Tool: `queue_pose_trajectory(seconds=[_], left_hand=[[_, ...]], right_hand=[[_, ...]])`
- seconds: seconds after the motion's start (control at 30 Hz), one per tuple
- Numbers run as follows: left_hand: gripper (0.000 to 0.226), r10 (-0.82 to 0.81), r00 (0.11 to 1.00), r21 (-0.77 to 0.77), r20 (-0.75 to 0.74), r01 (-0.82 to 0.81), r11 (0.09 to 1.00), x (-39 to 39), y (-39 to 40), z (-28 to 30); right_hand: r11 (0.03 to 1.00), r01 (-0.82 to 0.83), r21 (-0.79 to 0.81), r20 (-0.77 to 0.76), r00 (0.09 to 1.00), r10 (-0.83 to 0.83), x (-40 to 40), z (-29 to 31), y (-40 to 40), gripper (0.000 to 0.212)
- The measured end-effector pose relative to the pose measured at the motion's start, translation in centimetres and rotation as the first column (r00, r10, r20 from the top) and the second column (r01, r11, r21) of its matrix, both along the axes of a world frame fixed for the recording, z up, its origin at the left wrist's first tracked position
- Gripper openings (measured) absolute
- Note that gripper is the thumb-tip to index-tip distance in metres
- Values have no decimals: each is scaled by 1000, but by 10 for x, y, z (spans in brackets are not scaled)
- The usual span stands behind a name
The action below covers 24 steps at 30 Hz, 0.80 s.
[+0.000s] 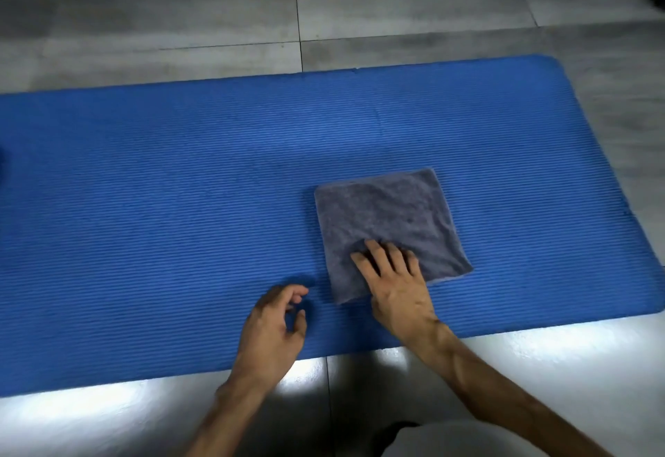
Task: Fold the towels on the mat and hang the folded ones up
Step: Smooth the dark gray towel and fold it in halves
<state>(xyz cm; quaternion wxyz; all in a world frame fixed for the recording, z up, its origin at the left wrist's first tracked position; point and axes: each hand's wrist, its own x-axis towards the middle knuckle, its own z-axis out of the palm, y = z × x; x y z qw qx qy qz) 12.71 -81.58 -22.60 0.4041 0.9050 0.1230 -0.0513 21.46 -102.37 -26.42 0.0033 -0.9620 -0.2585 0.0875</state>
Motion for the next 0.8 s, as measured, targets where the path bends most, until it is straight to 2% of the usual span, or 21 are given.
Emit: queue_pose_trajectory(seconds=[0.07,0.13,0.2,0.27,0.33,0.43,0.47,0.53,0.6,0.63,0.7,0.77,0.8], left_hand=[[32,-127,989,150,74,115,982,7,-4,1],[38,-290,950,324,118,239,915,16,-16,1],[56,-428,899,461,91,343,819,27,-30,-2],[70,-499,866,573,28,395,718,37,-41,-10],[61,-535,845,646,16,400,651,43,-45,-17],[24,-574,814,685,82,373,626,45,-40,-17],[17,-575,812,649,100,385,656,45,-36,-11],[14,-537,832,453,135,431,781,43,-26,9],[14,-417,898,106,143,405,908,42,-15,43],[15,-340,933,-88,118,350,932,43,-9,62],[20,-206,973,-361,104,230,904,50,-1,89],[24,-68,996,-516,66,92,851,64,5,101],[23,41,999,-571,2,-33,820,73,7,100]], right_hand=[[998,49,-33,22,999,-48,3,4,-12,89],[992,122,-42,106,987,-117,4,9,-33,70],[981,191,-42,185,966,-180,5,12,-57,55],[976,216,-10,228,951,-209,9,13,-80,45],[984,171,49,239,955,-178,12,18,-95,38],[985,57,160,192,977,-88,19,41,-98,36],[980,25,196,171,983,-59,21,52,-97,34],[956,9,293,101,994,-41,27,79,-97,30],[908,74,413,-12,997,-76,34,111,-96,27],[871,137,471,-100,990,-102,38,127,-94,24],[772,279,571,-328,940,-97,51,153,-86,24],[722,366,587,-467,882,-67,70,165,-74,29],[716,404,569,-512,855,-75,80,166,-67,30]])
